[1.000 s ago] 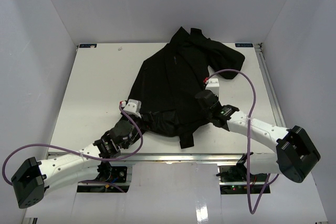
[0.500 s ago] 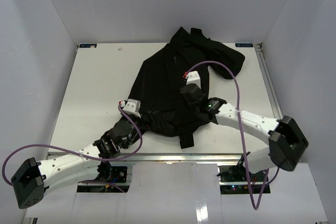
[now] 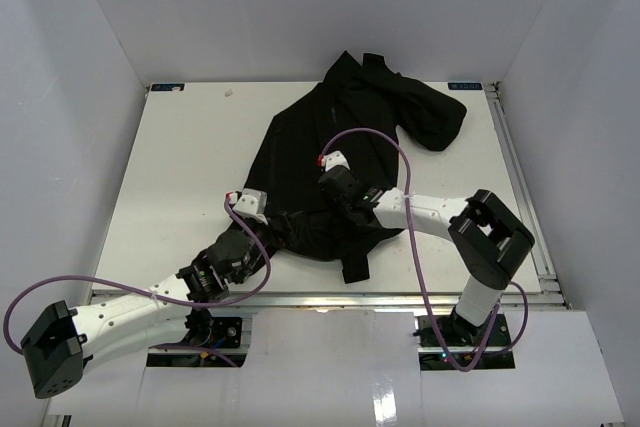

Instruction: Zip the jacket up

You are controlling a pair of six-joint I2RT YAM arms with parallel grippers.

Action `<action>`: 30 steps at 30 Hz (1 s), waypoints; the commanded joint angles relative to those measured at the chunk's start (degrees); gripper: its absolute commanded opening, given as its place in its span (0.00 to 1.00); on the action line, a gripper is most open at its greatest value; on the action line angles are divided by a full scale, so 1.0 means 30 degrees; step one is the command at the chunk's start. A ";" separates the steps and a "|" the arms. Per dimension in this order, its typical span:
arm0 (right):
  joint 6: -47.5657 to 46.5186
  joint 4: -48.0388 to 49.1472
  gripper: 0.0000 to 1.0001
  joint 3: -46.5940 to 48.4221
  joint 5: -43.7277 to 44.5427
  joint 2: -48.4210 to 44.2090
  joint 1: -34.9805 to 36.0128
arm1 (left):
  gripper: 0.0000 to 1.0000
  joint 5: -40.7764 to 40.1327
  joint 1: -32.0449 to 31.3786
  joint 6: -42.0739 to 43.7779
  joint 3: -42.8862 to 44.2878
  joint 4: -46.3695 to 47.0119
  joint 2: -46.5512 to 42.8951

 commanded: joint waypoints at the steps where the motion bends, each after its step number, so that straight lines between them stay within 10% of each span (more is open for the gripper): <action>1: -0.0327 0.1309 0.54 -0.0061 -0.0292 -0.0113 0.0080 | 0.98 0.0077 -0.0037 0.0104 0.0303 0.0188 -0.0175; 30: 0.0964 -0.0520 0.45 0.0422 0.3052 0.0857 0.0959 | 0.98 0.0227 -0.0064 0.0134 0.0362 0.0246 -0.0029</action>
